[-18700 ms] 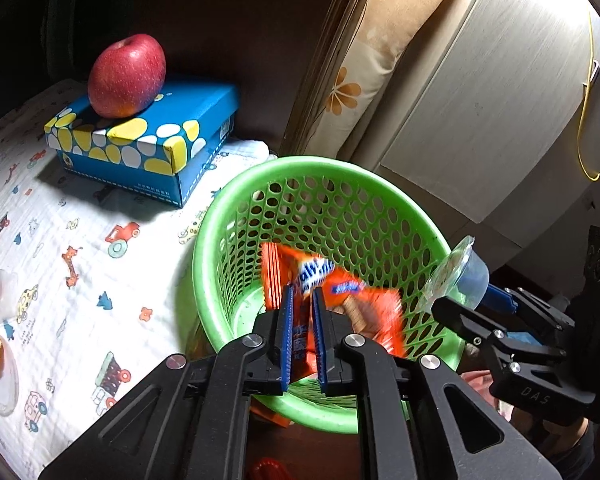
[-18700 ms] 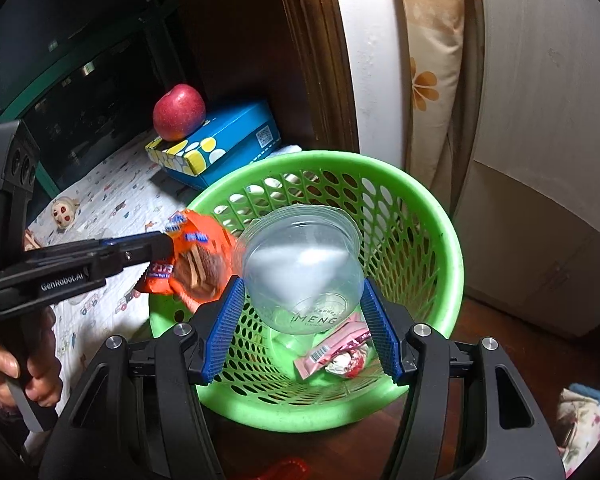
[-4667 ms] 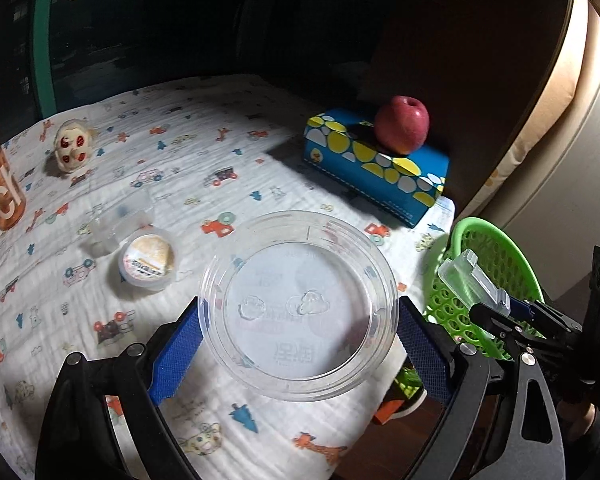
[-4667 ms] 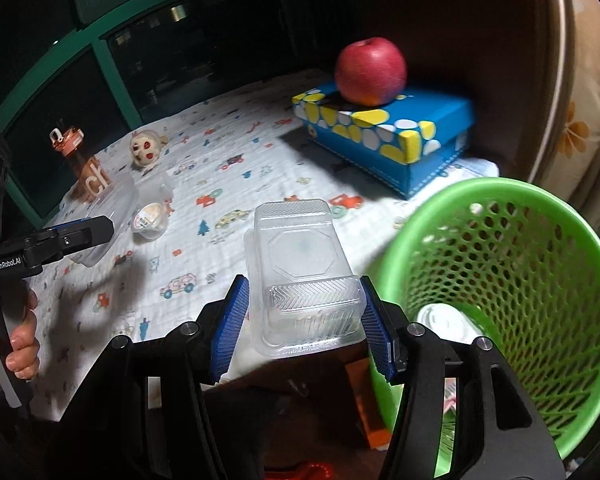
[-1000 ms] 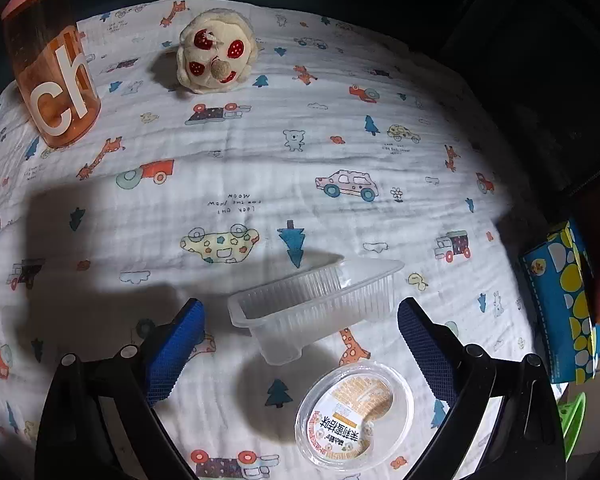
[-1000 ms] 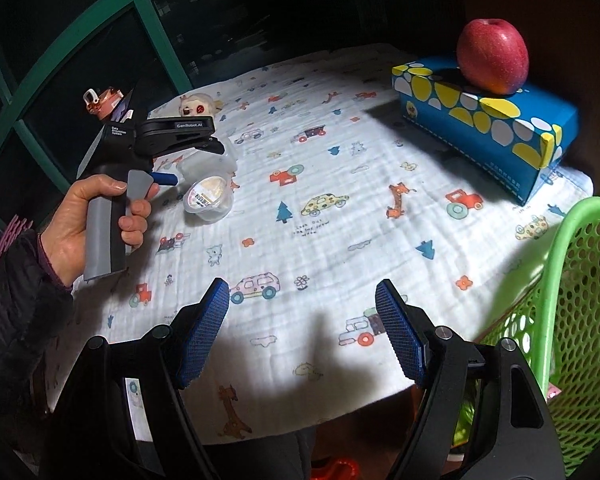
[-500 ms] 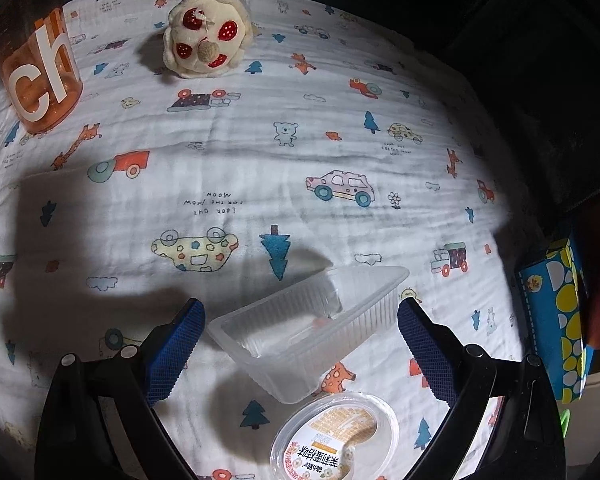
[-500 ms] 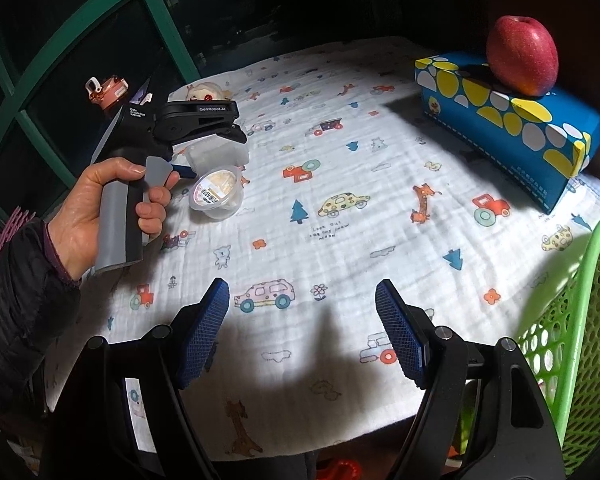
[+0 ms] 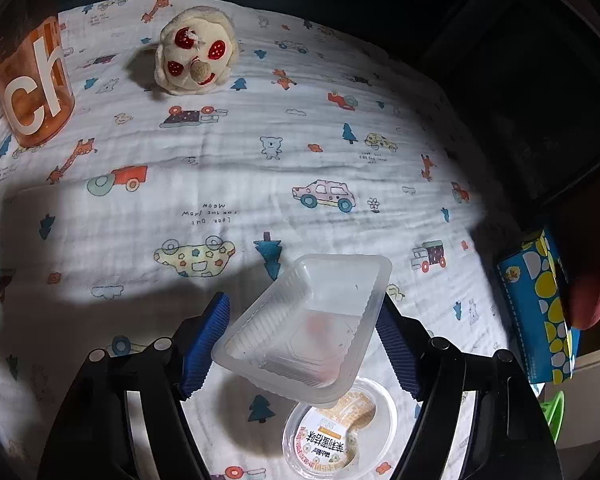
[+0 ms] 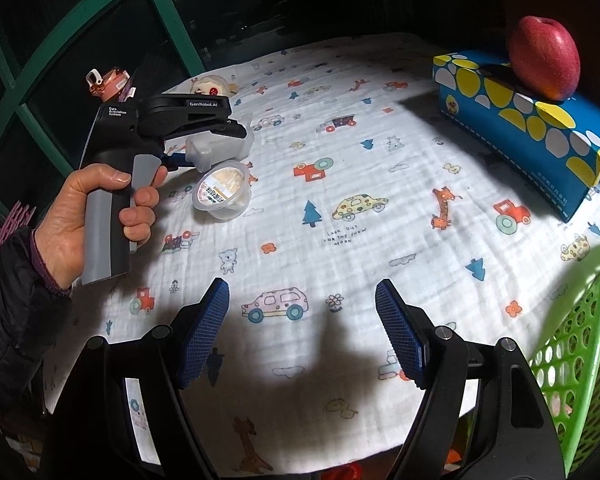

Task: Collect trash
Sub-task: 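Grasp the clear plastic tray with the left tool while the right tool approaches the sealed cup, then grasp the round sealed cup with the right tool while the left tool holds the tray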

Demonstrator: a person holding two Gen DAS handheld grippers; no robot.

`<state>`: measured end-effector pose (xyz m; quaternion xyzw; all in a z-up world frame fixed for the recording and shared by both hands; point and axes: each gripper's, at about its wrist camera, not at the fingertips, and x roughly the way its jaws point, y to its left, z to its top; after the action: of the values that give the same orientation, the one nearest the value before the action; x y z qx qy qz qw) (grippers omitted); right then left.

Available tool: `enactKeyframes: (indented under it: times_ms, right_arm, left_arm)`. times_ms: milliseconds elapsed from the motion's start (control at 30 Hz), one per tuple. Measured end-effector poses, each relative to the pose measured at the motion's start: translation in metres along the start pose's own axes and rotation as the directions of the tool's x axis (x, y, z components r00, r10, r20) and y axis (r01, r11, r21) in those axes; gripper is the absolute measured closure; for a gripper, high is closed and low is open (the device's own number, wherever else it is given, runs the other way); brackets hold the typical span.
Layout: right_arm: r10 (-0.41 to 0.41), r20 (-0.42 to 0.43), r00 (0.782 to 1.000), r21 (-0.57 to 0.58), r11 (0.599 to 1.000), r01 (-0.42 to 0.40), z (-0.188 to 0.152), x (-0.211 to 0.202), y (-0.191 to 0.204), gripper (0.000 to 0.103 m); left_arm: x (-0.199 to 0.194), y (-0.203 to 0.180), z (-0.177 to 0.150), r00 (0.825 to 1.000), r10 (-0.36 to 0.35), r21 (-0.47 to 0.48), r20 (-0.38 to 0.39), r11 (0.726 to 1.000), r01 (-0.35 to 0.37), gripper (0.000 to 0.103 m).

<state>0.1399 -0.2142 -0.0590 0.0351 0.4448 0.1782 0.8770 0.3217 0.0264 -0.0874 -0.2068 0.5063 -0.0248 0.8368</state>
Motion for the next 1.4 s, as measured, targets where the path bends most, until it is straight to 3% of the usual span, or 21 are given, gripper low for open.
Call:
enactKeyframes:
  times_ms: [167, 633, 1167, 1400]
  right_arm:
    - [0.009, 0.006, 1.000, -0.018, 1.000, -0.009, 0.009, 0.006, 0.009, 0.028]
    - [0.060, -0.039, 0.997, -0.096, 0.993, -0.063, 0.043, 0.070, 0.053, 0.028]
    - [0.034, -0.082, 0.996, -0.137, 0.990, -0.045, 0.067, 0.130, 0.074, 0.029]
    - [0.032, -0.086, 0.996, -0.120, 0.992, -0.042, 0.069, 0.138, 0.075, 0.038]
  left_arm:
    - [-0.012, 0.009, -0.004, 1.000, -0.025, 0.000, 0.009, 1.000, 0.025, 0.046]
    - [-0.059, 0.056, -0.016, 0.998, -0.004, -0.009, 0.068, 1.000, 0.005, 0.050]
    - [-0.070, 0.090, -0.046, 0.995, 0.078, 0.028, 0.061, 0.996, -0.080, 0.050]
    - [-0.069, 0.096, -0.063, 0.993, 0.103, 0.055, 0.060, 0.993, -0.107, 0.050]
